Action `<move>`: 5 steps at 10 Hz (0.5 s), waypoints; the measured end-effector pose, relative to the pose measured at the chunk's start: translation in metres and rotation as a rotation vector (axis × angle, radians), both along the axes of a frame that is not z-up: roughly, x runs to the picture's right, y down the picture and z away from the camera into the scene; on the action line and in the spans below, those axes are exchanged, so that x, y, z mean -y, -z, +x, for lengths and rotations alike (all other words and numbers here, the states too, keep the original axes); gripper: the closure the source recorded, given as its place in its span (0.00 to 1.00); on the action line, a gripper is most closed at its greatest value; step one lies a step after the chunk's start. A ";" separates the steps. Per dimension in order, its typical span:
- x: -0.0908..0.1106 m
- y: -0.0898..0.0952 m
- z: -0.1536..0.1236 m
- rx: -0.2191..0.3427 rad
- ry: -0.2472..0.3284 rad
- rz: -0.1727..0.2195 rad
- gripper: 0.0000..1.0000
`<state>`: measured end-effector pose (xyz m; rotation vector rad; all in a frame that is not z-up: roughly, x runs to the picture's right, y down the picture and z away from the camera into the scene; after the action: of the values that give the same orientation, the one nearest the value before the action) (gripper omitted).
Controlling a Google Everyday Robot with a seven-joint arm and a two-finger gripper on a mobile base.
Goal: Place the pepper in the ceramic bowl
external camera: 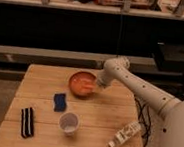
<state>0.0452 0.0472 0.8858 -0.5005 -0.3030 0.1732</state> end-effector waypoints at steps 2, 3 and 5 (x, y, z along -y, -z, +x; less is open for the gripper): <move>0.001 -0.001 0.000 0.000 0.000 0.000 0.70; 0.002 -0.001 -0.001 0.000 0.000 0.000 0.62; 0.003 -0.002 -0.001 0.000 0.000 0.000 0.59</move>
<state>0.0445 0.0442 0.8875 -0.5009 -0.3030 0.1730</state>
